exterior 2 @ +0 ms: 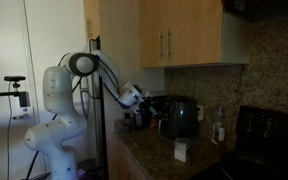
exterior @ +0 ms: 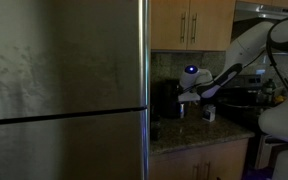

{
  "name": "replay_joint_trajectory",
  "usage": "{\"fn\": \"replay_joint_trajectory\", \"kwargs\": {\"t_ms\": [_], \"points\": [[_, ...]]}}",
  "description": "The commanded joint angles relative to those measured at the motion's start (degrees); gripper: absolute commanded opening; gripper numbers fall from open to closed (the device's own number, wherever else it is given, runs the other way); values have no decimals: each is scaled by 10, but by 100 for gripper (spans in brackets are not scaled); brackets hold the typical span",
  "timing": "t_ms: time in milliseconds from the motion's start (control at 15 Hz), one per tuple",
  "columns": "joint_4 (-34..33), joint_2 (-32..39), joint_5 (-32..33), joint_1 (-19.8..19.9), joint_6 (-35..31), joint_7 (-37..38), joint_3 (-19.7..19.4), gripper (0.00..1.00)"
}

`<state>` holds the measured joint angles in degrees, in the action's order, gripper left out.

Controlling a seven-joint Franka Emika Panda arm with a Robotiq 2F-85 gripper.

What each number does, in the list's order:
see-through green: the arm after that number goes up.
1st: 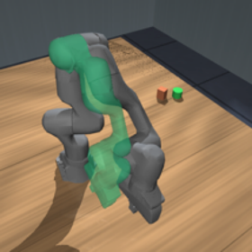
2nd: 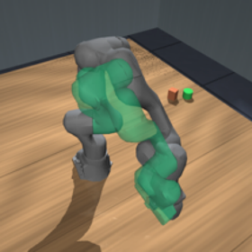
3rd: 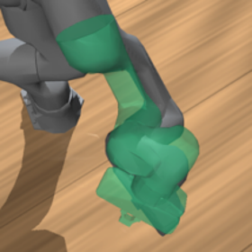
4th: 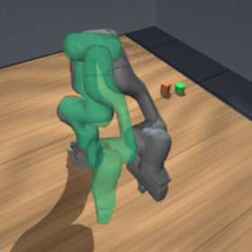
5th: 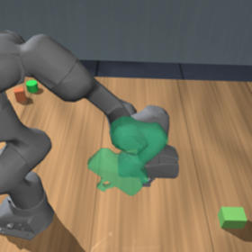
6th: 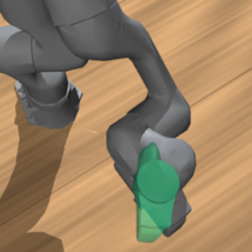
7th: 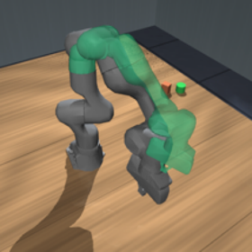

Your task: Switch on the air fryer

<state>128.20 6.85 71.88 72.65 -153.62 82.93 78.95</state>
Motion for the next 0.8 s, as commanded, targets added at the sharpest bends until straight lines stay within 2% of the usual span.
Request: {"fn": "replay_joint_trajectory", "kwargs": {"t_ms": [0, 67, 133, 200, 267, 333, 467, 667, 733], "points": [[-3, 13, 0, 0, 0, -10, -2, 100], [-4, 23, 0, 0, 0, -15, -2, 100], [-2, -23, -45, -85, -44, -49, -98, 100], [-5, -20, -47, -111, -57, -65, -125, 100], [-20, 30, 19, -75, -17, -39, -72, 100], [-26, 23, 33, -98, -14, -33, -92, 100], [-41, 28, 78, -118, 14, -12, -99, 100], [-57, 42, 147, -159, 112, 32, -111, 100], [-40, -23, 78, -224, 27, 9, -206, 100]]}}
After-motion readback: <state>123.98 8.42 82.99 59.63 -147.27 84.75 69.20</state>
